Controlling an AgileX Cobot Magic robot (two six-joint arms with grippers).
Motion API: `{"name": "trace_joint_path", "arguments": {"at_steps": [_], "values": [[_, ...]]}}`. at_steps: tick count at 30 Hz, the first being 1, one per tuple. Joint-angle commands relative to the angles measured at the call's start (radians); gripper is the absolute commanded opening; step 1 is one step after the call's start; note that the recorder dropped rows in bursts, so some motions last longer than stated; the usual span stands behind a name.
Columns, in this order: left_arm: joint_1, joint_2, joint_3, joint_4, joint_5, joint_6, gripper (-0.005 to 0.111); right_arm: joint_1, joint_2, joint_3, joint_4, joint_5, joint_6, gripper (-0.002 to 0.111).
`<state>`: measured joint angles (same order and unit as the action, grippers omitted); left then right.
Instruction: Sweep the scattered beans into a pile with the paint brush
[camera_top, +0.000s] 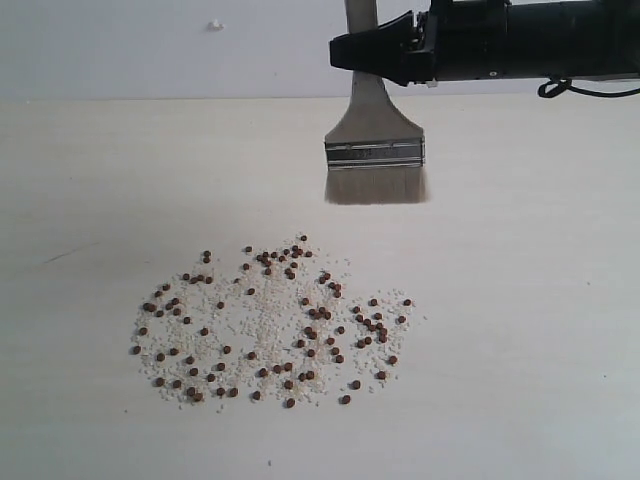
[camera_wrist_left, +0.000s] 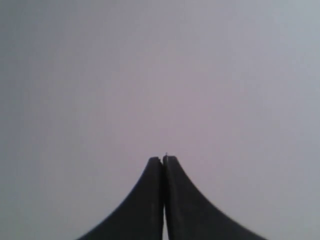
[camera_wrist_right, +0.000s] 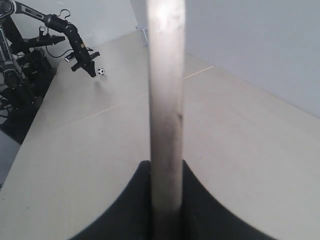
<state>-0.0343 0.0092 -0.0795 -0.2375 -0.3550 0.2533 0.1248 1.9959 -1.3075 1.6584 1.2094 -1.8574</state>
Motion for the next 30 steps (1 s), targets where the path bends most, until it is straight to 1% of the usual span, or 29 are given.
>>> {"name": "trace_joint_path", "arguments": {"at_steps": [1,4,5,7,10,13,16,19,24,27,30], "values": [[0.004,-0.009,0.069,-0.020,0.121,-0.003,0.000,0.002,-0.006,-0.008,0.017,0.012,-0.007,0.000],[0.004,-0.009,0.080,-0.024,0.163,-0.029,0.000,0.002,-0.006,-0.008,0.028,0.012,-0.038,0.000],[0.004,-0.009,0.080,-0.024,0.222,-0.029,0.000,0.005,-0.006,-0.008,0.033,0.012,-0.059,0.000],[0.004,-0.009,0.080,-0.024,0.294,-0.029,0.000,0.017,-0.006,-0.008,0.035,0.012,-0.123,0.000],[0.004,-0.009,0.080,-0.024,0.423,-0.027,0.000,0.052,-0.006,-0.008,0.037,0.012,-0.261,0.000],[0.004,-0.009,0.080,-0.066,0.514,-0.029,0.000,0.098,-0.002,-0.056,0.005,0.012,-0.261,0.000],[0.004,-0.009,0.080,-0.125,0.541,-0.029,0.000,0.134,0.026,-0.128,-0.028,-0.006,-0.261,0.000],[0.004,-0.009,0.080,-0.130,0.543,-0.029,0.000,0.155,0.067,-0.206,-0.028,-0.009,-0.259,0.000],[0.004,-0.009,0.080,-0.139,0.548,-0.027,0.000,0.160,0.112,-0.297,-0.052,-0.029,-0.259,0.000],[0.004,-0.009,0.080,-0.139,0.548,-0.027,0.000,0.160,0.102,-0.321,-0.142,-0.140,-0.259,0.000],[0.004,-0.009,0.080,-0.140,0.548,-0.025,0.000,0.160,0.069,-0.323,-0.285,-0.304,-0.259,0.000]]}}
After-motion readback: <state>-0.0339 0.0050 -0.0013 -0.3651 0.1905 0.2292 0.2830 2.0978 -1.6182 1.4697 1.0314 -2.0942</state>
